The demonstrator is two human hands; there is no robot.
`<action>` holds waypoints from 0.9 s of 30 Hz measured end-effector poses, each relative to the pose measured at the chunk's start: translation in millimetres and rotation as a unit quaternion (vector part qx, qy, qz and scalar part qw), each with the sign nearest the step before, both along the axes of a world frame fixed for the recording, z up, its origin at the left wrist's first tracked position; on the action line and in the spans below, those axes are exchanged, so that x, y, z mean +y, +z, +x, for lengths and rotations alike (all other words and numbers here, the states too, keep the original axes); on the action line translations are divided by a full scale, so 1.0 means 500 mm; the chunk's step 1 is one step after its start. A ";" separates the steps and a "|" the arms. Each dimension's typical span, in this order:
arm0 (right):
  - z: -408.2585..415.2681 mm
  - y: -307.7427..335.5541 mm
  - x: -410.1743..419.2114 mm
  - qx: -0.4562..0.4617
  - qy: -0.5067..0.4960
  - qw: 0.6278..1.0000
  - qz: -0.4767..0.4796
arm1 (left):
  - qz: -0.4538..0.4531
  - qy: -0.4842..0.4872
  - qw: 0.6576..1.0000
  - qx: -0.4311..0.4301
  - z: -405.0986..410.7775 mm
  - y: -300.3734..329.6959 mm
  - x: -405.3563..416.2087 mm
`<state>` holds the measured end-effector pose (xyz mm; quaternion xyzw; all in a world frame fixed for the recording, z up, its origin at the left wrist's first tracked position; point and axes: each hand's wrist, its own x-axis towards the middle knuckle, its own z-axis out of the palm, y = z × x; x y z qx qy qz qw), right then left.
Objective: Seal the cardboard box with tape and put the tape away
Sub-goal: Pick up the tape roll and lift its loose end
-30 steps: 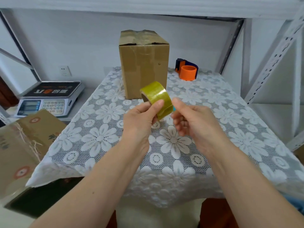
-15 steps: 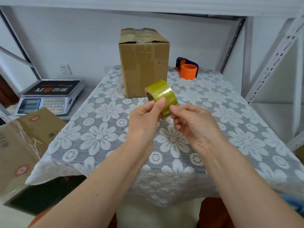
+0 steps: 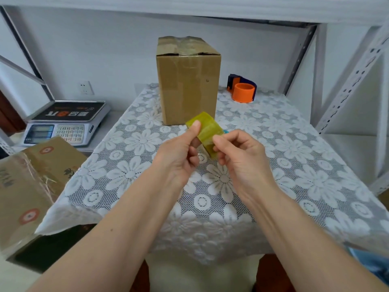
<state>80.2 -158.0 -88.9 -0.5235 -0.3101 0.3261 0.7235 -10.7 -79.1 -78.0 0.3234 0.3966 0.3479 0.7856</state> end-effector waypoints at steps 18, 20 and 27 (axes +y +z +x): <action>0.006 -0.001 0.018 0.276 -0.014 0.960 0.046 | 0.439 -0.003 0.873 0.212 0.002 -0.015 -0.039; 0.005 -0.003 0.017 0.273 -0.013 0.961 0.032 | 0.431 0.005 0.881 0.194 0.005 -0.020 -0.040; 0.008 -0.007 0.009 0.227 -0.007 0.974 -0.003 | 0.390 0.037 0.908 0.146 0.008 -0.019 -0.030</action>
